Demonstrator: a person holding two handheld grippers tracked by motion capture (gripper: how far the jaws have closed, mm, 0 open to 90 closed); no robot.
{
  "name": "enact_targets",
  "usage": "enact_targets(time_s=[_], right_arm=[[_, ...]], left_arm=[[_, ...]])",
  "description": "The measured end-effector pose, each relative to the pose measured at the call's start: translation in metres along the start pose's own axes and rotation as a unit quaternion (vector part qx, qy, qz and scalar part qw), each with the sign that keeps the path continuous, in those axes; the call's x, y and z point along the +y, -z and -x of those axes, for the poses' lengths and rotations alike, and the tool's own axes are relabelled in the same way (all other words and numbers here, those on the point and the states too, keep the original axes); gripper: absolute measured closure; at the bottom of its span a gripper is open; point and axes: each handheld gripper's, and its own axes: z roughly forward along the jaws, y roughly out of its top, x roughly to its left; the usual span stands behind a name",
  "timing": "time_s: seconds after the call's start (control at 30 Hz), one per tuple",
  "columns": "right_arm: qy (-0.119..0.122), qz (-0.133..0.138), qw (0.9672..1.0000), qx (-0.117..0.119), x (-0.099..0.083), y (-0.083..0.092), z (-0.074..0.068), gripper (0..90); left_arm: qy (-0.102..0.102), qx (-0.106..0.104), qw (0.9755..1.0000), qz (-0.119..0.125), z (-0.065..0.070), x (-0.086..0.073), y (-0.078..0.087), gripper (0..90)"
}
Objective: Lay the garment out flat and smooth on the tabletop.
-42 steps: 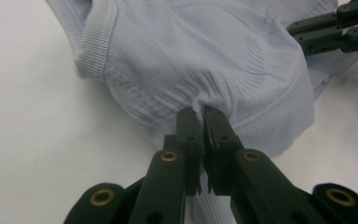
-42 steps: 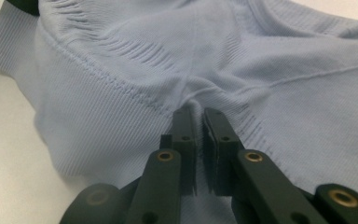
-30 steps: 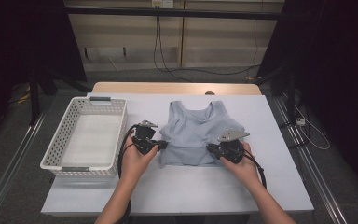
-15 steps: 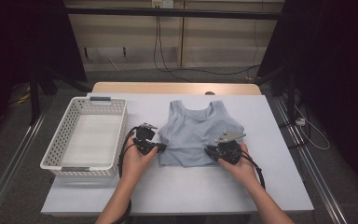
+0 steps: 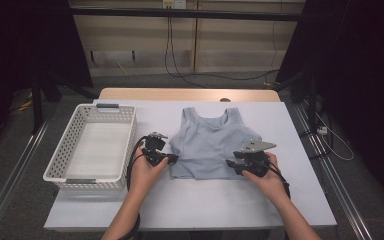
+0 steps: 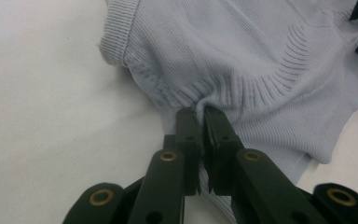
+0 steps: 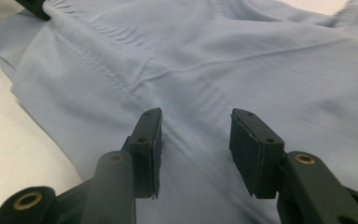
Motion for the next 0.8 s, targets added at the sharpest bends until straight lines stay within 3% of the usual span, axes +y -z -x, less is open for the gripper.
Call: enact_targets(time_s=[0.27,0.6,0.8], right_arm=[[-0.044,0.013,0.9984,-0.034,-0.016,0.025,0.022,44.5],[-0.061,0.006,0.9970,-0.047,-0.030,0.038,0.030,35.5],[-0.064,0.003,0.9967,-0.051,-0.034,0.041,0.031,34.5]], left_arm=[[-0.001,0.001,1.0000,-0.001,0.001,0.001,0.001,85.4],[-0.005,0.008,0.9999,-0.004,0.004,0.003,0.002,85.4],[-0.007,0.006,0.9999,-0.007,0.003,0.004,0.002,85.4]])
